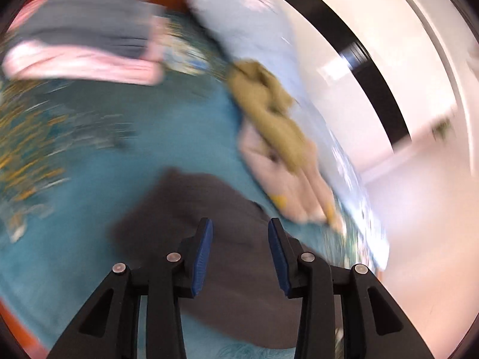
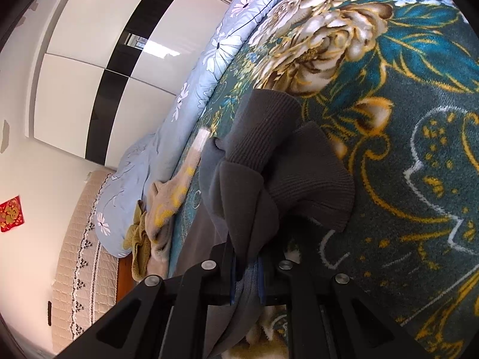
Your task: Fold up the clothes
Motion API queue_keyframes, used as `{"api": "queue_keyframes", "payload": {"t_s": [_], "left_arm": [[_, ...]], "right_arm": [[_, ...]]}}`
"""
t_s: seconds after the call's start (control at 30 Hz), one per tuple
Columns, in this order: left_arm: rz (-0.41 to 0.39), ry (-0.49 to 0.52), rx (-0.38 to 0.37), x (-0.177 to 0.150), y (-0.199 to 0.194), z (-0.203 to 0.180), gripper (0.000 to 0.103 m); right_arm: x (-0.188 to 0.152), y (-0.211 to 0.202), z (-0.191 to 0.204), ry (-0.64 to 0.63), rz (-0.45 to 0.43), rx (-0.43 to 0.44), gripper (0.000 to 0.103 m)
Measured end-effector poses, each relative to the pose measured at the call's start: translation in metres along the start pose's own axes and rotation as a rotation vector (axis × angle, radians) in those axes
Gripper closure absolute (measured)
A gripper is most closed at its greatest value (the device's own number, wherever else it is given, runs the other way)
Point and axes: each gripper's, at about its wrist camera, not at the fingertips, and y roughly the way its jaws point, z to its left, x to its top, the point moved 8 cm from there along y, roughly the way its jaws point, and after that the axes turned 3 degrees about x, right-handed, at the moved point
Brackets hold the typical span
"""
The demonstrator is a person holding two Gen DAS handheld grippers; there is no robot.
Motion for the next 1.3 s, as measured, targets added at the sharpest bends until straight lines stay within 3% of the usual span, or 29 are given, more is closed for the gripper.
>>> {"api": "queue_keyframes", "payload": {"t_s": [0.13, 0.23, 0.3, 0.5, 0.7, 0.77, 0.87, 1.0, 1.07, 1.17, 1.3], "left_arm": [[0.015, 0.036, 0.167, 0.014, 0.040, 0.021, 0.065], [0.084, -0.056, 0.180, 0.016, 0.060, 0.047, 0.078], [0.093, -0.069, 0.172, 0.020, 0.064, 0.050, 0.078], [0.089, 0.035, 0.248, 0.024, 0.081, 0.048, 0.078], [0.054, -0.003, 0.260, 0.016, 0.059, 0.036, 0.078], [0.048, -0.003, 0.212, 0.004, 0.045, 0.015, 0.075], [0.086, 0.038, 0.029, -0.026, 0.039, -0.036, 0.070], [0.191, 0.229, -0.044, -0.086, 0.060, -0.102, 0.070], [0.255, 0.287, -0.094, -0.117, 0.076, -0.129, 0.070], [0.319, 0.375, -0.108, -0.155, 0.095, -0.163, 0.070], [0.350, 0.481, -0.119, -0.179, 0.110, -0.210, 0.070]], "right_arm": [[0.000, -0.008, -0.008, 0.015, 0.010, 0.020, 0.090], [-0.001, -0.008, -0.006, 0.006, 0.017, 0.021, 0.090], [-0.001, -0.008, -0.005, 0.007, 0.021, 0.023, 0.090], [-0.003, -0.009, -0.005, 0.018, 0.027, 0.029, 0.089], [-0.003, -0.009, -0.005, 0.033, 0.028, 0.039, 0.089], [-0.002, -0.011, -0.003, 0.008, 0.020, 0.024, 0.089], [0.000, -0.014, 0.004, -0.038, 0.002, 0.008, 0.081], [0.001, -0.018, 0.016, -0.075, -0.012, 0.065, 0.057], [0.002, -0.016, 0.016, -0.066, -0.013, 0.070, 0.056], [0.003, -0.015, 0.014, -0.009, -0.019, 0.109, 0.056], [0.001, -0.016, 0.001, 0.098, -0.009, 0.126, 0.050]]}}
